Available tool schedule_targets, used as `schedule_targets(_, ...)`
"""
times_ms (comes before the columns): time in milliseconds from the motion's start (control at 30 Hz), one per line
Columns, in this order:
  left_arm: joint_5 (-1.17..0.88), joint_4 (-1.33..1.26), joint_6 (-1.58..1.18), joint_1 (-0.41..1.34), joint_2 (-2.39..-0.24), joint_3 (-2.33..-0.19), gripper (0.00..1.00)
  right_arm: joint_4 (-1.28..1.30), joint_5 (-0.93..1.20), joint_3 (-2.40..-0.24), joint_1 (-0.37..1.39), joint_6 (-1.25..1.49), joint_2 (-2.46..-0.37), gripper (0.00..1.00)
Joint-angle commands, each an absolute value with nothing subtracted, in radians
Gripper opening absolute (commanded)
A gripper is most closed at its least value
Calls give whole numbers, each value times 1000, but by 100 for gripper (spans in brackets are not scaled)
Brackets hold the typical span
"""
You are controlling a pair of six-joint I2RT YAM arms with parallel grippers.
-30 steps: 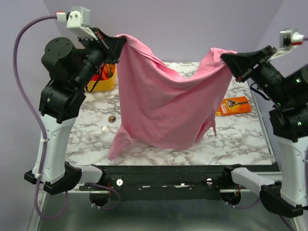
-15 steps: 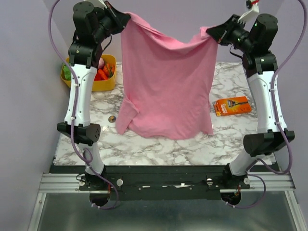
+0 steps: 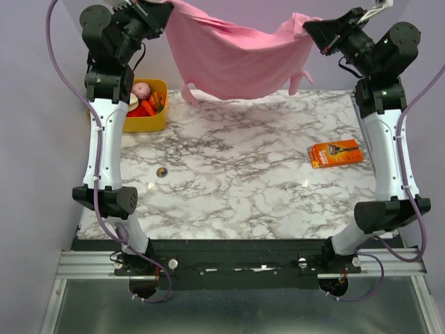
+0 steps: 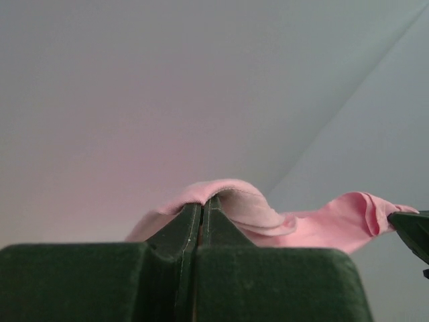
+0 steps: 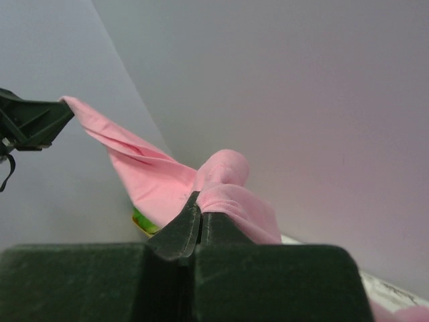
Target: Pin the brooch onto the clothing
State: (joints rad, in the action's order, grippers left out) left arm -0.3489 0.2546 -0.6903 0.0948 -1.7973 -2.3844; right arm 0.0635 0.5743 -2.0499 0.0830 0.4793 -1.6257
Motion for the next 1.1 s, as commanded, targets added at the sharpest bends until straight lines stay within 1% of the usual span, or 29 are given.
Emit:
schedule_targets(0,-349,100,-623,138,-1570,-1892,0,-69,626,-1742,77,437,-1485,0)
schedule_targets(33,-327,78,-609,152,-1525,-1791,0,-71,626,-1603,77,428,-1456,0)
schedule_targets(67,-295,55,-588,162,-1450,-1617,0,-69,630,-1513,77,417,-1410,0)
schedule_targets(133,-238,32,-580,201,-1376,-1446,0,-77,620,-1363,77,411,-1362,0)
schedule_targets(167,-215,29,-577,213,-1309,-1296,0,-65,620,-1219,77,410,-1344,0)
schedule_targets(233,-158,18,-580,256,-1241,-1147,0,-64,618,-1078,75,422,-1284,0)
schedule_targets(267,-141,15,-584,267,-1183,-1024,0,-64,626,-958,75,436,-1266,0)
schedule_targets(400,-81,31,-620,345,-1076,-793,0,-65,655,-700,77,482,-1198,0)
schedule_targets(533,-35,78,-675,414,-979,-637,0,61,600,-583,77,534,-1143,0)
schedule_targets(667,-9,135,-742,460,-859,-494,0,155,586,-519,77,572,-1094,0)
schedule_targets(800,-8,195,-796,491,-778,-421,0,284,537,-514,78,535,-1077,0)
schedule_targets(867,24,228,-808,503,-750,-405,0,336,508,-505,78,526,-1075,0)
schedule_targets(1067,31,288,-848,537,-723,-362,0,431,491,-469,77,509,-1066,0)
